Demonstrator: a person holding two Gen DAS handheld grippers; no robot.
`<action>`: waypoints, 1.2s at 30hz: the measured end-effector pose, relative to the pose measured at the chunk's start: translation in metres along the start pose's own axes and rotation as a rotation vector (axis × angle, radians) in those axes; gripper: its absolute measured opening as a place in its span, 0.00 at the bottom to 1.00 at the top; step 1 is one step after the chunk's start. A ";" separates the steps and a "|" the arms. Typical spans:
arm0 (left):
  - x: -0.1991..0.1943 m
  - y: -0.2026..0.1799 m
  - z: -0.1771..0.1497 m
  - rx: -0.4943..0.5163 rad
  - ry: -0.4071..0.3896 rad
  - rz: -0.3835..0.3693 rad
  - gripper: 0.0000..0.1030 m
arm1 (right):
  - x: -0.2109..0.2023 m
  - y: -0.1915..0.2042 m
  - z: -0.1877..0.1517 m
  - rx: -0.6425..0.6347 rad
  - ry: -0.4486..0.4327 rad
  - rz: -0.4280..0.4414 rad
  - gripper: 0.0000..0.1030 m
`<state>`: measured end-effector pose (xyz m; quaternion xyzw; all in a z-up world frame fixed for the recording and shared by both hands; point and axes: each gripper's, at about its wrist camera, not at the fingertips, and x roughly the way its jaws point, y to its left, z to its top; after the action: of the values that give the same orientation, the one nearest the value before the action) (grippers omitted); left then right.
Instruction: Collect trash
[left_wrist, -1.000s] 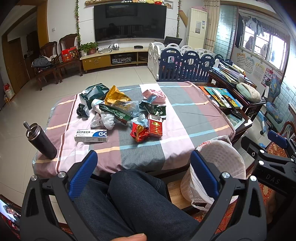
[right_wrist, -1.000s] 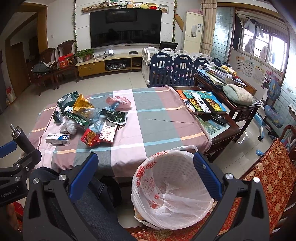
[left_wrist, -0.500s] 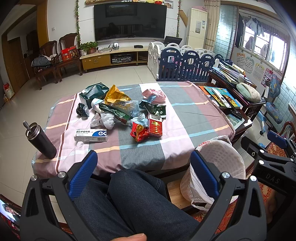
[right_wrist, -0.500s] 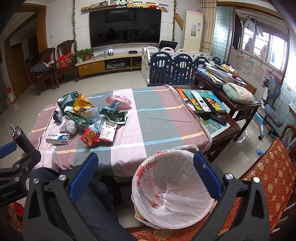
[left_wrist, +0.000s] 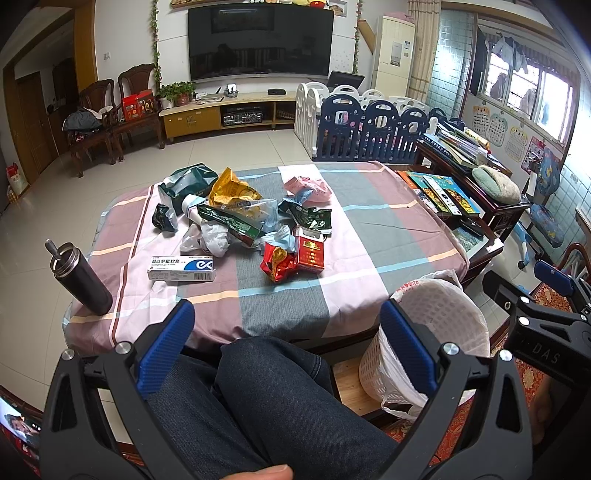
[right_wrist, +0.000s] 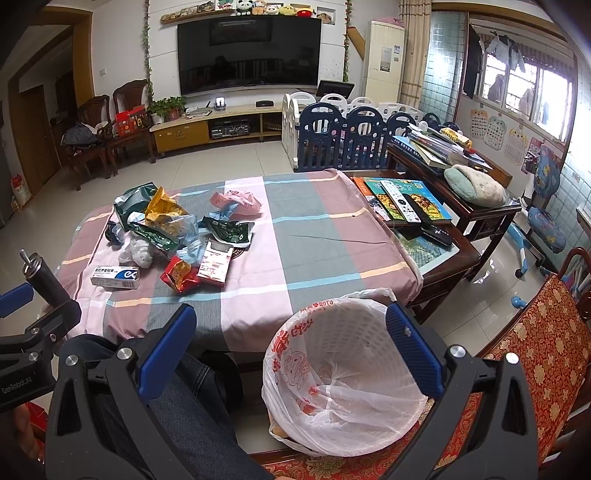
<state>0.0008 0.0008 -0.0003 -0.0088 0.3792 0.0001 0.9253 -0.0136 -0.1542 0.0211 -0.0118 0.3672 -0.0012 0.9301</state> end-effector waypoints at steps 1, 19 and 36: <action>0.000 0.000 0.000 0.000 0.000 0.000 0.97 | 0.001 0.000 0.000 0.000 0.000 0.000 0.97; 0.000 0.000 0.000 -0.001 0.001 -0.003 0.97 | 0.001 0.000 0.000 0.001 0.000 0.000 0.97; 0.007 -0.013 -0.012 -0.021 0.021 -0.006 0.97 | 0.001 -0.004 0.002 -0.003 -0.011 -0.014 0.97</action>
<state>-0.0025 -0.0123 -0.0140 -0.0195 0.3889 0.0013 0.9211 -0.0118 -0.1584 0.0219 -0.0158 0.3622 -0.0070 0.9319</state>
